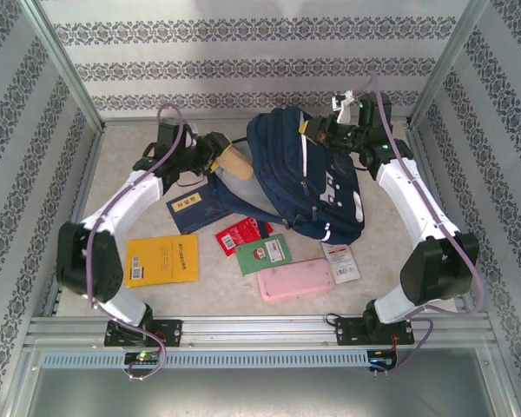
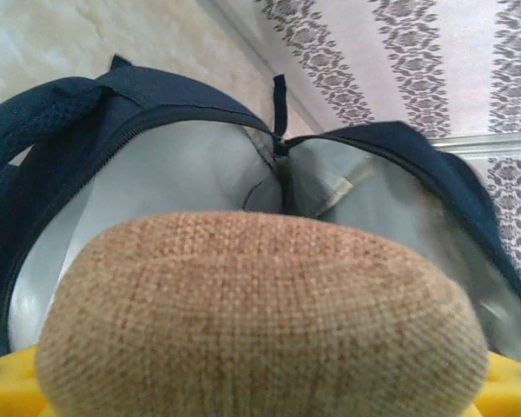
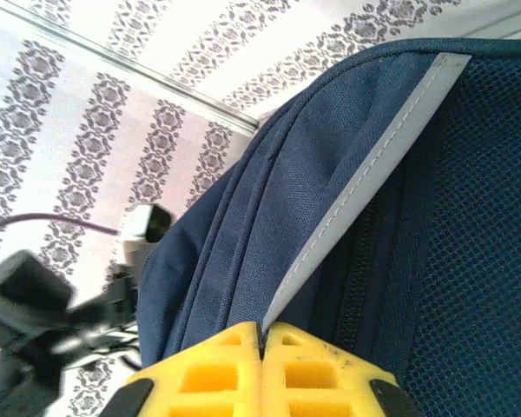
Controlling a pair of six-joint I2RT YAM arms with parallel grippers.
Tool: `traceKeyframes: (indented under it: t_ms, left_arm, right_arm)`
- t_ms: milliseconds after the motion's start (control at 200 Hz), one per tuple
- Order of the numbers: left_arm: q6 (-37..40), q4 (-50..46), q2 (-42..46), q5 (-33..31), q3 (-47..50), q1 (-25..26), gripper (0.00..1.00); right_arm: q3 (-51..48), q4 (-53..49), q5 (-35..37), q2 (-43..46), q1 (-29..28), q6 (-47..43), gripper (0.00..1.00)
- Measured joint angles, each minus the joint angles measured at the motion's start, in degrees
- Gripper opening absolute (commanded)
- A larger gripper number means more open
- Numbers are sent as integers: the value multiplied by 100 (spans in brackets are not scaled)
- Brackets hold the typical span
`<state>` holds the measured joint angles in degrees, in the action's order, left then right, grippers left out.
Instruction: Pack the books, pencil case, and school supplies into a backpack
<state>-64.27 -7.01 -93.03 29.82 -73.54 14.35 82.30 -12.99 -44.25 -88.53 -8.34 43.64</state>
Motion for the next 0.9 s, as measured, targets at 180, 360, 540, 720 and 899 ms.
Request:
traceKeyframes:
  t_ms: [180, 360, 540, 720, 899]
  left_arm:
    - [-713, 986, -828, -4, -20, 463, 21]
    - [-1154, 1600, -1626, -125, -380, 1209, 33]
    - [-1429, 1902, -2481, -76, -1222, 1720, 80]
    - [-1351, 1904, -2712, 66, -1600, 1816, 92]
    - [-1165, 1860, -2463, 184, -1366, 1661, 96]
  right_arm:
    - [-48, 525, -216, -2, 55, 479, 0]
    - [-59, 1121, -398, -111, 52, 944, 0]
    - [-59, 1558, -485, -393, 28, 1250, 0]
    - [-59, 1659, -494, -507, 22, 1322, 0]
    - [-57, 1692, -494, -507, 37, 1272, 0]
